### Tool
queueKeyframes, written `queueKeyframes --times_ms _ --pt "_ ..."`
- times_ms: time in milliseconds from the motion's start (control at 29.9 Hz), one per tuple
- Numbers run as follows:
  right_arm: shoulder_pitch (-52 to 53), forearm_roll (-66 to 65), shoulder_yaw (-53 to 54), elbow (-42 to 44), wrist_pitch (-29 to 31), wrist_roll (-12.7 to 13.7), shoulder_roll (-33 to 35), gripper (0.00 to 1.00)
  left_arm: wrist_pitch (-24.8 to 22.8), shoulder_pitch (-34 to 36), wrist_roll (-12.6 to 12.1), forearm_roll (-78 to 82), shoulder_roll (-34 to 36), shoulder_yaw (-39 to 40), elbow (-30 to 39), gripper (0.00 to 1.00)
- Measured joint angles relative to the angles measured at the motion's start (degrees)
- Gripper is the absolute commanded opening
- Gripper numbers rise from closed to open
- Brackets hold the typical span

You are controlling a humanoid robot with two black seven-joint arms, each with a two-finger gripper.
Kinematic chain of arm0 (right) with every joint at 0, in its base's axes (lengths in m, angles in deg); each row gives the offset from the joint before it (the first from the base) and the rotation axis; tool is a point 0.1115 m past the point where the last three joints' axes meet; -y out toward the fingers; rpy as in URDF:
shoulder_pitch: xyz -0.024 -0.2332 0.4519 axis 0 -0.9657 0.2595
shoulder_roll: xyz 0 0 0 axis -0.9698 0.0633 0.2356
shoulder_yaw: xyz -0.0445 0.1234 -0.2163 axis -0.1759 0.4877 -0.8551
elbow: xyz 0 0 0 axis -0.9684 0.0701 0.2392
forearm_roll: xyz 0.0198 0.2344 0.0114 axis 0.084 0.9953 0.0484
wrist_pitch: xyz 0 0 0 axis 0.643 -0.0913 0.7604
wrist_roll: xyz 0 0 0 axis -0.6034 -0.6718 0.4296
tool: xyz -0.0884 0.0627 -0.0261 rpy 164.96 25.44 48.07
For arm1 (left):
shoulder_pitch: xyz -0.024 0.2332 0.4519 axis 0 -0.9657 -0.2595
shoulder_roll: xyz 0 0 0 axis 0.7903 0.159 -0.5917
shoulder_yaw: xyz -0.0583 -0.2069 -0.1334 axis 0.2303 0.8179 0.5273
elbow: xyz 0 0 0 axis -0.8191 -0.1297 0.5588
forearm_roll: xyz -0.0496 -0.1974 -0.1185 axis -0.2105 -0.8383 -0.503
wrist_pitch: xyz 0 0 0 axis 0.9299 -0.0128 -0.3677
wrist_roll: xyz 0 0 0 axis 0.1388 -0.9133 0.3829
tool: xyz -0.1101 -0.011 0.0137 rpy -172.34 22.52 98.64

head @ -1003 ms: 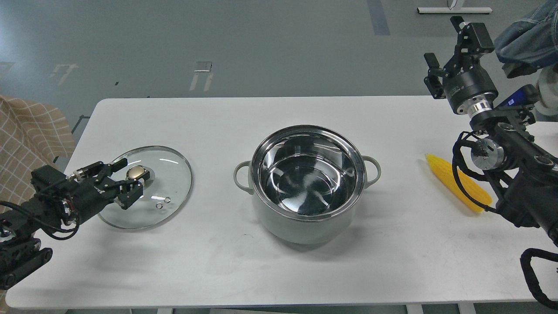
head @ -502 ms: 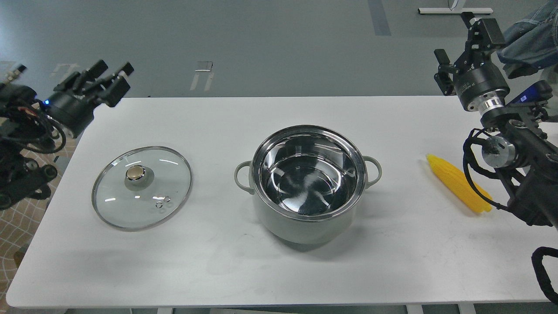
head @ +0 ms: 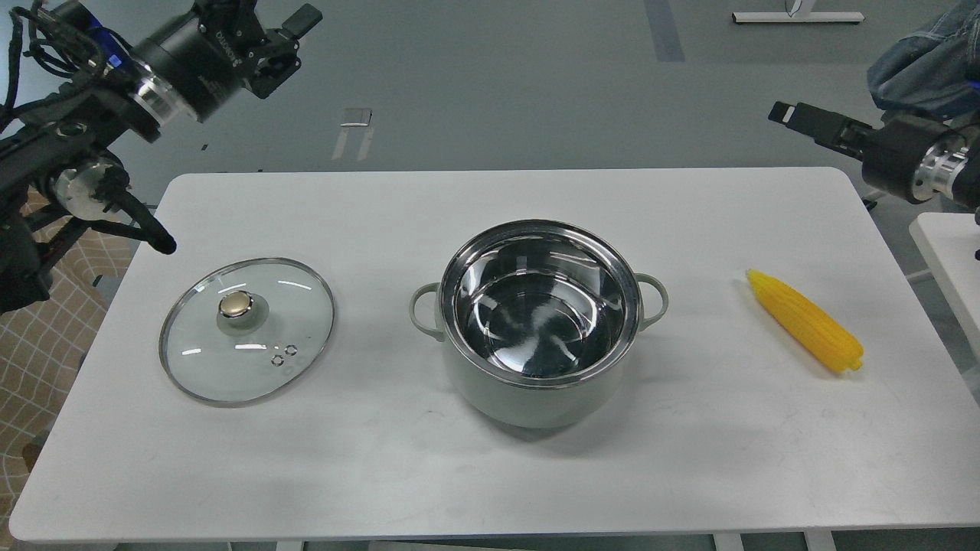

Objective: Open pot and put corn in
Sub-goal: 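Reach the right gripper down to the yellow corn cob and grasp it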

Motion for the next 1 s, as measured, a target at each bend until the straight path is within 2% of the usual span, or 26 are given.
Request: queueKeyframes --times_ms 100,267,435,736,936,970,1003 --pt "1.26 -6.29 -6.29 -4.76 0.0 0.0 4.25 1.0 -0.21 -0.36 0.0 -0.04 -1.37 0.38 -0.05 0.93" --pt "-0.24 -17.19 -9.77 -6.41 -0.45 0.0 5.76 1.0 -0.24 -0.47 0.01 0.2 -2.15 0.45 -0.04 0.94" --pt "-4.64 -26.49 -10.4 -4.59 -2.68 -0.01 5.53 1.0 -0.3 -0.57 0.02 0.29 -2.21 0.45 0.31 0.94" --pt "-9.87 -28.19 -10.59 1.4 -6.78 -0.01 1.39 0.97 -0.39 -0.65 0.02 0.29 -2.3 0.54 0.72 0.94" --pt "-11.9 -28.23 -10.85 6.17 -7.42 0.0 -3.46 0.89 -0.52 -0.66 0.02 0.29 -2.3 0.55 0.77 0.94" --pt "-12.24 -28.26 -11.01 6.8 -7.45 0.02 -4.39 0.8 -0.52 -0.66 0.02 0.29 -2.3 0.55 0.77 0.94" --pt "-12.53 -28.28 -11.26 7.3 -7.45 0.01 -5.11 0.75 -0.54 -0.66 0.02 0.29 -2.3 0.55 0.79 0.94"
